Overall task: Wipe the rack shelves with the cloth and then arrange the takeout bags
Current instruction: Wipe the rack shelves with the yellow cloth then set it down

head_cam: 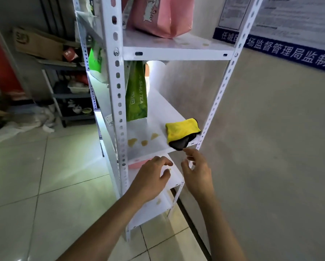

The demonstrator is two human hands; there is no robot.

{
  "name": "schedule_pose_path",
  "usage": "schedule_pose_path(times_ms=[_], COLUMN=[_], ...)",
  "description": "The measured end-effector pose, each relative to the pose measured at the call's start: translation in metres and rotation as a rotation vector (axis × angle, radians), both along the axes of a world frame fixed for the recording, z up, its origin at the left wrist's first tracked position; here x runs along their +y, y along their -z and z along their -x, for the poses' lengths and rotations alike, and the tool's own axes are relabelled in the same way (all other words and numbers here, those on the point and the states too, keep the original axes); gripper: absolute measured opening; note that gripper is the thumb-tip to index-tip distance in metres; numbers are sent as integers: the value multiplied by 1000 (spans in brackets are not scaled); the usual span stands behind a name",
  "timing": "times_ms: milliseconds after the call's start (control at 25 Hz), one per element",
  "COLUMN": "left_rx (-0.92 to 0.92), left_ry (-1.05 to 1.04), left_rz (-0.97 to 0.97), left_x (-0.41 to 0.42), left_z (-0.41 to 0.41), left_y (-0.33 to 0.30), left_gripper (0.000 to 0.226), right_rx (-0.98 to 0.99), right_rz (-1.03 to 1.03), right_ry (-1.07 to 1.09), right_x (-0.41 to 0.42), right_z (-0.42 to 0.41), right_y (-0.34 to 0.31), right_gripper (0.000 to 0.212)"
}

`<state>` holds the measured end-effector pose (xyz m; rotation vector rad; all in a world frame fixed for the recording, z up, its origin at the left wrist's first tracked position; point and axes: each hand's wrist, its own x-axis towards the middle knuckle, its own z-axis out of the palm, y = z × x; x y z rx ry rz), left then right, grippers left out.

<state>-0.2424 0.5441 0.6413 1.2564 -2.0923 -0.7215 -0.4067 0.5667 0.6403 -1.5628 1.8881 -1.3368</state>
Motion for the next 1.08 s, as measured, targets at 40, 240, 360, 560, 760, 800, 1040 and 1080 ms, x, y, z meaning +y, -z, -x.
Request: schedule_pose_path(times_ms=[40, 240, 360, 560, 760, 800, 1040, 1080], left_rx=[-6, -79, -199, -297, -297, -295, -330, -342], left_ry=[-29, -124, -177, -267, -372, -391, -459, -469], left_rz=[7, 44, 58, -40, -28, -25, -31, -34], left_x=[-11, -55, -73, -81, -76, -75, -62, -62], left_z=[3, 21, 29, 34, 50, 53, 75, 77], left_y=[2, 14, 25, 44, 43, 42, 38, 37], left_gripper=[24, 38, 44, 50, 46, 45, 39, 38], right_rx=[10, 66, 114, 248, 465, 501, 681, 724], right_rz=[4, -40, -101, -202, -448, -500, -425, -395], right_ry=[-19, -55, -40, -29, -92, -133, -533, -605], right_x=[-15, -78, -114, -175, -219, -226, -265, -268], right_z=[3, 24, 41, 54, 68, 68, 91, 98], right_y=[0, 4, 5, 3, 15, 21, 22, 20], right_gripper=[33, 31, 35, 54, 95, 99, 68, 61])
